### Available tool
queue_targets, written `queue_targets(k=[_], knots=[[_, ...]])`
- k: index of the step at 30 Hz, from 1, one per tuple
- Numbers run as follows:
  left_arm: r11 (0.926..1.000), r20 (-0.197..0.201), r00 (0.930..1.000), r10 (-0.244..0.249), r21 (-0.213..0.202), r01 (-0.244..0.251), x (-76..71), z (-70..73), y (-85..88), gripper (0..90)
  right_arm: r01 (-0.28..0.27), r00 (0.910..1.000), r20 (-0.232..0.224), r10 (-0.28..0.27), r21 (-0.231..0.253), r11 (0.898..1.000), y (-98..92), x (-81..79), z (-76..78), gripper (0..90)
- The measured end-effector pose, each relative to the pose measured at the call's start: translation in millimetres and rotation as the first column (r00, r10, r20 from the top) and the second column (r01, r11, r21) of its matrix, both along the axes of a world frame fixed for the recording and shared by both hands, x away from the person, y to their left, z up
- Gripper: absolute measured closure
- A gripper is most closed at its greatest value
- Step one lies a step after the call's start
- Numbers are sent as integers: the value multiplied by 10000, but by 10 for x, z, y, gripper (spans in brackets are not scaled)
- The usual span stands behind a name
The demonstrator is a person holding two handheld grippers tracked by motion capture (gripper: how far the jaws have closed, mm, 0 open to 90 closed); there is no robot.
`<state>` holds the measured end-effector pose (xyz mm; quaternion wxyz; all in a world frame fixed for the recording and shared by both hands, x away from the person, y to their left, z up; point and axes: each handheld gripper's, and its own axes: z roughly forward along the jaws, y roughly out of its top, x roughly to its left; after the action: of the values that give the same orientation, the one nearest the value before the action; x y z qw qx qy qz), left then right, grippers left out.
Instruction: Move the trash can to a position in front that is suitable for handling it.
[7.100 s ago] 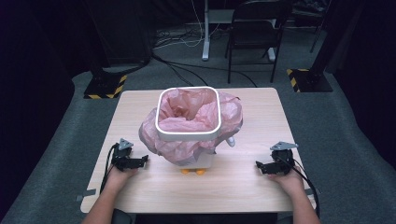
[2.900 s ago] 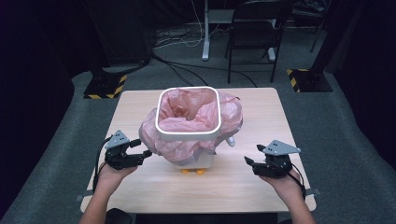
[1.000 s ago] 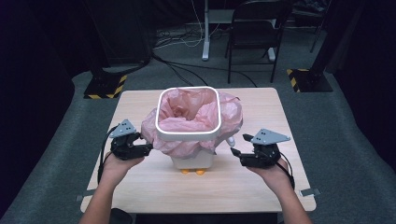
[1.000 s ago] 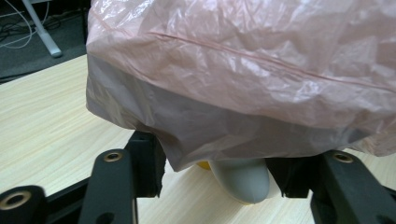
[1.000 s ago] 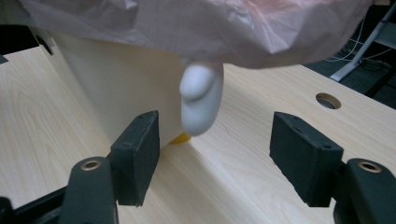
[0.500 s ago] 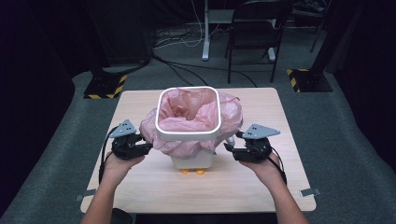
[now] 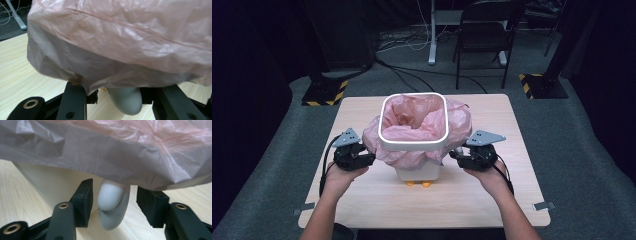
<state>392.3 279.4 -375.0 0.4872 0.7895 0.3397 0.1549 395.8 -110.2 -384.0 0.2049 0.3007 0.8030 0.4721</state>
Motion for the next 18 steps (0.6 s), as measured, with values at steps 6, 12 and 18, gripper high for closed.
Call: queue_targets(k=[6, 12, 18], knots=[[10000, 14, 10000, -22, -14, 22, 4, -5, -4, 636, -87, 10000, -16, 87, -25, 10000, 7, 22, -8, 576], [10000, 17, 10000, -10, -55, 10, 3, -6, 5, 648, -214, 9997, 73, 214, -28, 9998, 25, 18, -15, 645], [10000, 80, 10000, -40, -86, 41, 0, -5, 11, 653, -145, 9995, 287, 147, -66, 9999, 30, -2, -18, 652]])
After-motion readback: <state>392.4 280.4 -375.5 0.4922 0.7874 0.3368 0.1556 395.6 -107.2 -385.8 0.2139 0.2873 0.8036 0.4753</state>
